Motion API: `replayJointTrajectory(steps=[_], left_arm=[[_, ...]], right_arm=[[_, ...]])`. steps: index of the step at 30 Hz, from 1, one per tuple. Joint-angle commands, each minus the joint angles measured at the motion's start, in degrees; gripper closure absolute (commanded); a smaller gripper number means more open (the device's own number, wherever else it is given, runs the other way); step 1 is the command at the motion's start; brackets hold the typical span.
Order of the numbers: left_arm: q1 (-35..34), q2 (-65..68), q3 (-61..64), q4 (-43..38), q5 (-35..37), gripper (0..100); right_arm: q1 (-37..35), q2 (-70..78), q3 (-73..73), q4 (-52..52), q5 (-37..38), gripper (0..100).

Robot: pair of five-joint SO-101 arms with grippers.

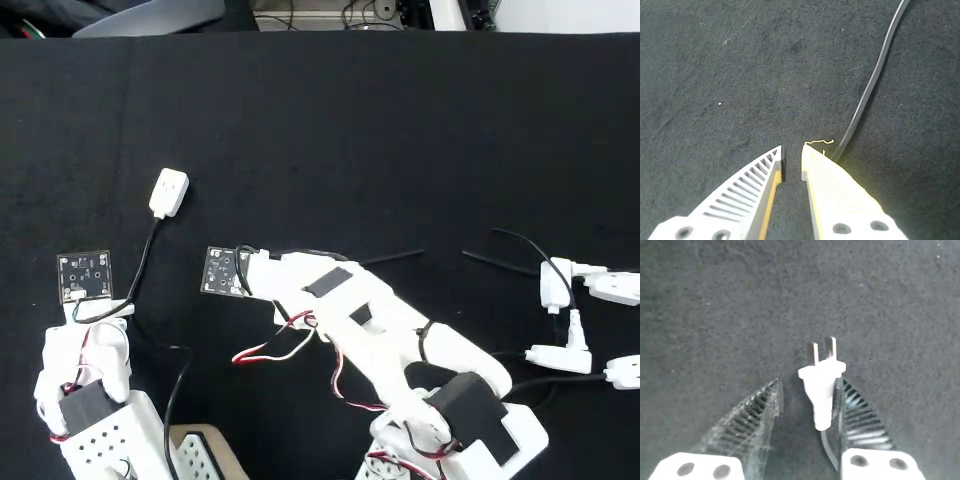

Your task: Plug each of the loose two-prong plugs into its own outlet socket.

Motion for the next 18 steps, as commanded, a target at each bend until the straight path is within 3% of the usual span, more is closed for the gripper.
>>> replayJointTrajectory(steps=[1,11,18], left_arm=[[-0.7,-0.4,0.0,0.1,0.2,92],[-0.7,-0.4,0.0,0.2,0.2,92],[-0.7,-0.4,0.0,0.1,0.2,92]], right_arm=[[3.1,1.3,-3.7,-1.5,1.3,87.9],[3.9,3.6,-6.0,-1.5,1.7,88.6],[4.0,3.6,-6.2,-1.3,1.8,98.6]])
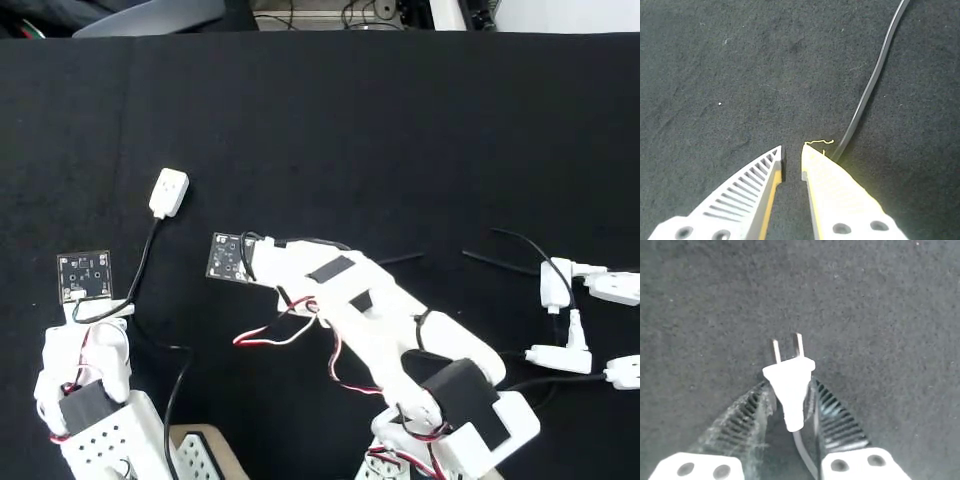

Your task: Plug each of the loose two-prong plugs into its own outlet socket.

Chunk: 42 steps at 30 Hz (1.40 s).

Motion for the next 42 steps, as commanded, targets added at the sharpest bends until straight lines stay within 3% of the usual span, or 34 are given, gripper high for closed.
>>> replayJointTrajectory(steps=[1,6,10,13,17,27,35,42], left_arm=[[-0.7,-0.4,0.0,0.1,0.2,92],[-0.6,-0.4,0.0,0.1,0.2,92],[-0.6,-0.4,0.0,0.1,0.2,92],[-0.6,-0.4,0.0,0.1,0.2,92],[-0.6,-0.4,0.0,0.2,0.2,92],[-0.6,-0.4,0.0,0.1,0.2,92],[-0.6,-0.4,0.0,-0.1,0.2,92],[-0.6,-0.4,0.0,-0.1,0.2,92]], right_arm=[[1.2,-0.2,-2.9,-0.4,0.4,98.6],[1.2,-1.1,-2.9,0.9,0.4,98.6],[0.7,-8.6,-3.7,11.7,0.7,98.6],[-2.6,-13.5,-2.9,18.6,2.5,98.6],[-6.2,-11.5,-1.0,18.9,4.3,98.1],[-4.7,1.3,-9.0,19.3,4.3,72.5],[-4.0,-17.2,0.8,20.8,4.2,71.6],[-9.4,-29.8,9.1,21.2,4.4,71.7]])
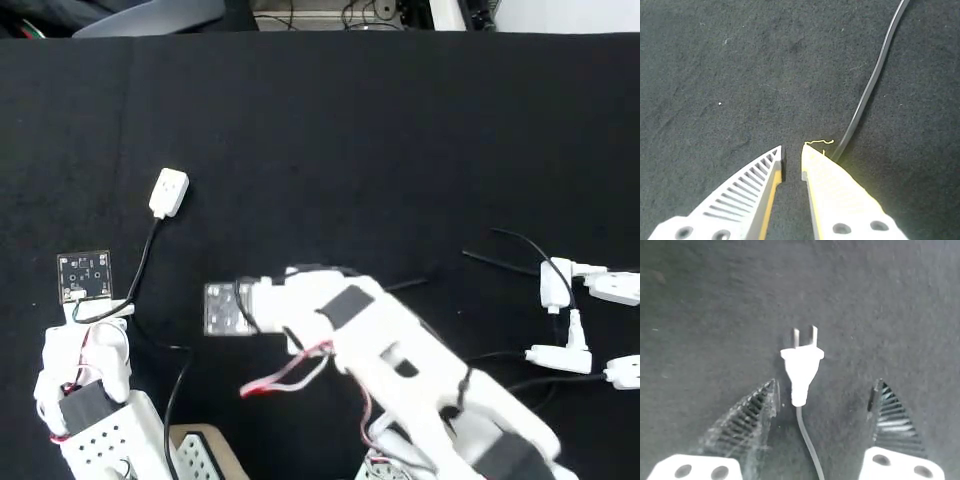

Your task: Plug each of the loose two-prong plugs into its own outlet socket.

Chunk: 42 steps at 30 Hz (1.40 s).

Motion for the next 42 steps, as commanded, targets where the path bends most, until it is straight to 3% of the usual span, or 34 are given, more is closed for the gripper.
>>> replayJointTrajectory(steps=[1,8,15,26,36,42], left_arm=[[-0.6,-0.4,0.0,-0.1,0.2,92],[-0.6,-0.4,0.0,0.0,0.2,92],[-0.6,-0.4,0.0,0.0,0.2,92],[-0.6,-0.4,0.0,0.0,0.2,92],[-0.6,-0.4,0.0,-0.1,0.2,92],[-0.6,-0.4,0.0,-0.1,0.2,92]], right_arm=[[-2.5,-4.0,1.0,0.6,0.4,72.7],[-2.5,-3.9,1.5,-0.6,0.3,90.5],[-2.5,-1.4,1.1,-1.0,0.3,88.6],[1.0,20.4,-9.3,-4.1,0.4,88.7],[0.6,12.2,-6.6,-1.6,0.3,88.8],[-0.6,7.2,-2.2,-5.5,-0.7,88.7]])
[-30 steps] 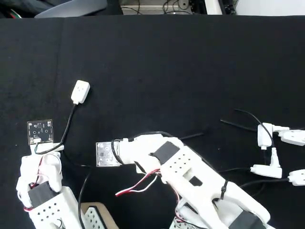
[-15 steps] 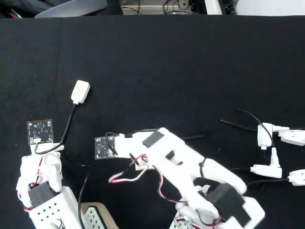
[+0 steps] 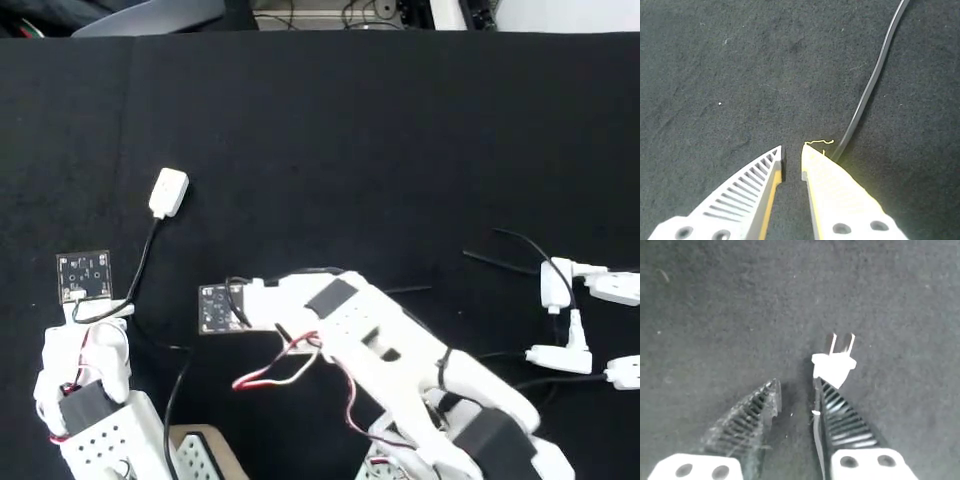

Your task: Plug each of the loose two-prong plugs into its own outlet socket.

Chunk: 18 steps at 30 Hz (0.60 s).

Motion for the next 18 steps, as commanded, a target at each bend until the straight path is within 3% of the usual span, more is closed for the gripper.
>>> replayJointTrajectory(steps=[1,18], left_arm=[[-0.6,-0.4,0.0,0.0,0.2,92],[-0.6,-0.4,0.0,0.1,0.2,92]], right_arm=[[-0.3,-1.5,0.6,-4.1,-0.9,88.7],[3.6,10.6,-4.5,-8.5,-0.9,88.6]])
